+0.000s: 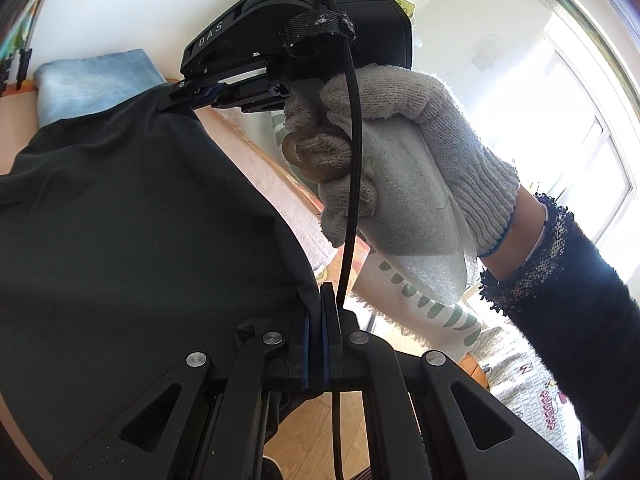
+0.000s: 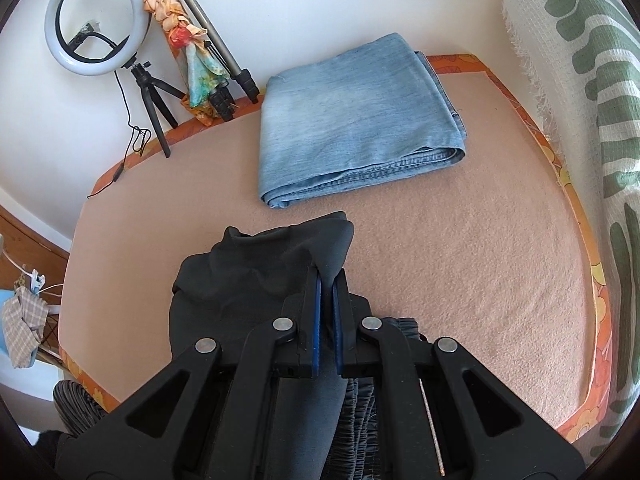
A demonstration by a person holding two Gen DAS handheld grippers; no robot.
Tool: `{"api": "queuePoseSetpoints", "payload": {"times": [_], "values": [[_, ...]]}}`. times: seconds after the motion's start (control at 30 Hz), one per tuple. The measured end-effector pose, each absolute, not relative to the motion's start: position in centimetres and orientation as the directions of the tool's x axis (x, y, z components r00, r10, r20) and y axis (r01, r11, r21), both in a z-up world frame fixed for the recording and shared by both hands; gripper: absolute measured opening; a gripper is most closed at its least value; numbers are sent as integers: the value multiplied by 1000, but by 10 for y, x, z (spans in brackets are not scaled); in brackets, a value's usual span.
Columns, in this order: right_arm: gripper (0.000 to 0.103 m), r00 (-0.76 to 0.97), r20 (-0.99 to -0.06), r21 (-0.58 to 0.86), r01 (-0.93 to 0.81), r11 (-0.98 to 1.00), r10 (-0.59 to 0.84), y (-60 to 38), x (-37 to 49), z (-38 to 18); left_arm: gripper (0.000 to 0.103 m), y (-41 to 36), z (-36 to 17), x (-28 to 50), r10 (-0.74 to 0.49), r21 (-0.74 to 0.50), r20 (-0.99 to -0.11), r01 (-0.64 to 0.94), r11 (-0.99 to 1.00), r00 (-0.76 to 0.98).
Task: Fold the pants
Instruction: 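Lower the folded trousers onto the bed and open both grippers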
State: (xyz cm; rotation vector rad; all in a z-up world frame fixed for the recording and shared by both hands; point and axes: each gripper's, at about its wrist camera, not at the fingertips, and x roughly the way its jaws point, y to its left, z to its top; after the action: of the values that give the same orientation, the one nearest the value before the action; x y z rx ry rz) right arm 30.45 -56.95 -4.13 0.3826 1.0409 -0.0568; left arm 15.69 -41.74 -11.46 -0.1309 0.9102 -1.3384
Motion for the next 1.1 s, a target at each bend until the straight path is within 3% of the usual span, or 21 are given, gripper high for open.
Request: {"api": "queuePoseSetpoints", "payload": {"times": [0.4, 0.53, 0.67, 0.7, 0.87, 1.1], "values": [[6, 454, -887, 225, 265, 937, 85, -589, 306, -82, 3, -436, -123, 148, -821, -507, -570, 802, 316, -37], [6, 423, -906, 158, 272, 949, 30, -586, 307, -84, 13, -442, -107, 141, -808, -500, -587, 809, 309, -54], [32, 406, -913, 83, 290, 953, -44, -584, 308, -78, 19, -432, -94, 146, -803, -496, -592, 819, 287, -77], [33, 416, -909, 93, 295, 951, -40, -585, 308, -74, 23, -427, -89, 145, -802, -494, -592, 822, 282, -81], [34, 456, -889, 100, 286, 953, -43, -576, 309, -53, 42, -400, -68, 140, -821, -476, -569, 835, 278, -51], [34, 535, -843, 142, 123, 982, 55, -531, 313, -18, 42, -336, -73, 166, -797, -418, -602, 828, 374, 56]]}}
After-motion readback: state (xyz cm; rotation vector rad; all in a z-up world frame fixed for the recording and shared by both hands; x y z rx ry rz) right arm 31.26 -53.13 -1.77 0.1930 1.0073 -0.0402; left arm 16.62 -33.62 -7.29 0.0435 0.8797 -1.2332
